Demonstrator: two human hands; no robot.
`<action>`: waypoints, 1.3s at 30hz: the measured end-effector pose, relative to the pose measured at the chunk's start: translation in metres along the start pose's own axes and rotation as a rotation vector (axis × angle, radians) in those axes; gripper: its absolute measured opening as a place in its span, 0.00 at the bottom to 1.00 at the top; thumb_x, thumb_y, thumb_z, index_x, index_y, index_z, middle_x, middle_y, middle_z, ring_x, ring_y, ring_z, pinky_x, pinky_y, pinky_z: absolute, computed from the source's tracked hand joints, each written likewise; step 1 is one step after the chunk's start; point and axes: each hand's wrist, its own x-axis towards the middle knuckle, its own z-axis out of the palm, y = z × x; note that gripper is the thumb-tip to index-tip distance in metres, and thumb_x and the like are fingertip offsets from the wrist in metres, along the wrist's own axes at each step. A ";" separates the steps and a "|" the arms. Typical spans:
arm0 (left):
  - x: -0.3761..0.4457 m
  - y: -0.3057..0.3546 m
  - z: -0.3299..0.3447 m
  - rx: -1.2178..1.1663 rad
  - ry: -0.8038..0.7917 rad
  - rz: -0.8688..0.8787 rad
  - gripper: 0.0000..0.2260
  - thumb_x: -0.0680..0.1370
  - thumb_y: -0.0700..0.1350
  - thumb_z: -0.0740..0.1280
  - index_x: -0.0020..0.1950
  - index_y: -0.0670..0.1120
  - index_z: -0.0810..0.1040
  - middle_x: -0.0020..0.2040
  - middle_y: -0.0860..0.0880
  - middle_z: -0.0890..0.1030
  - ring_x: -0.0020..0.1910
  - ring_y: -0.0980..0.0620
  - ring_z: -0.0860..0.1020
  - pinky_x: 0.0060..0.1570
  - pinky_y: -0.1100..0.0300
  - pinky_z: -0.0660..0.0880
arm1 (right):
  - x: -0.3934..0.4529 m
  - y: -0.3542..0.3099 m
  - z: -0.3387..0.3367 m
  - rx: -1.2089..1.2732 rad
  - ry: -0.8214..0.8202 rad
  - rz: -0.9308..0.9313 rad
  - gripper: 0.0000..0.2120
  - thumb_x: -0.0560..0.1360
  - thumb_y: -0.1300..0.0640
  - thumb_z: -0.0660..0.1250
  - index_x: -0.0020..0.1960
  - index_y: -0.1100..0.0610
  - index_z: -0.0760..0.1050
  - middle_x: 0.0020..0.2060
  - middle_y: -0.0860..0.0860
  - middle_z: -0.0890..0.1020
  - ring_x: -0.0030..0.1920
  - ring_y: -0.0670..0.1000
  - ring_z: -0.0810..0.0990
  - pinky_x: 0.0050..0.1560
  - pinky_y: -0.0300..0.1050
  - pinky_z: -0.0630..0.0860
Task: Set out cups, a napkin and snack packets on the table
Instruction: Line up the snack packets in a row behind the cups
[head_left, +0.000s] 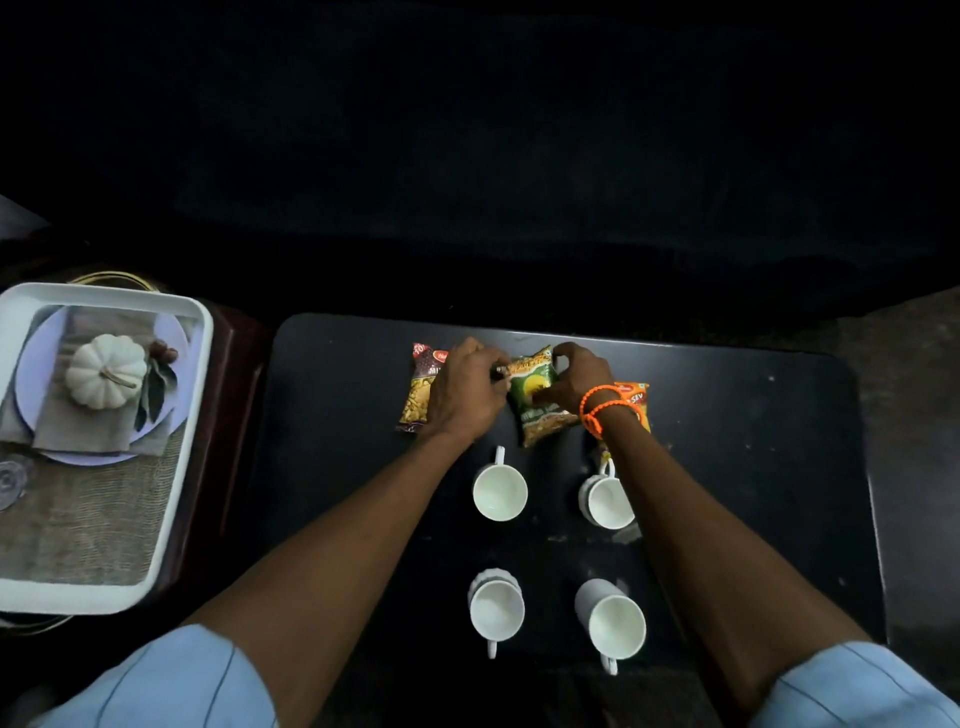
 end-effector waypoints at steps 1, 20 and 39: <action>-0.001 -0.001 0.001 0.012 0.008 0.000 0.13 0.76 0.42 0.74 0.60 0.49 0.84 0.53 0.49 0.76 0.55 0.47 0.76 0.53 0.49 0.78 | -0.002 0.002 0.001 0.055 0.037 0.015 0.35 0.62 0.52 0.84 0.65 0.58 0.75 0.59 0.61 0.82 0.60 0.62 0.79 0.58 0.51 0.76; 0.008 0.005 0.021 0.520 -0.307 0.318 0.35 0.76 0.57 0.74 0.81 0.54 0.66 0.84 0.48 0.61 0.82 0.44 0.59 0.78 0.46 0.55 | -0.016 0.016 0.000 0.062 0.067 -0.195 0.29 0.62 0.61 0.83 0.62 0.55 0.82 0.55 0.58 0.85 0.53 0.57 0.84 0.56 0.41 0.76; 0.016 0.053 0.044 0.328 -0.234 0.344 0.23 0.76 0.51 0.75 0.71 0.52 0.79 0.74 0.50 0.77 0.75 0.47 0.70 0.72 0.51 0.57 | -0.033 0.118 -0.074 0.429 -0.087 0.443 0.22 0.72 0.43 0.75 0.51 0.63 0.81 0.36 0.55 0.81 0.33 0.53 0.76 0.33 0.40 0.72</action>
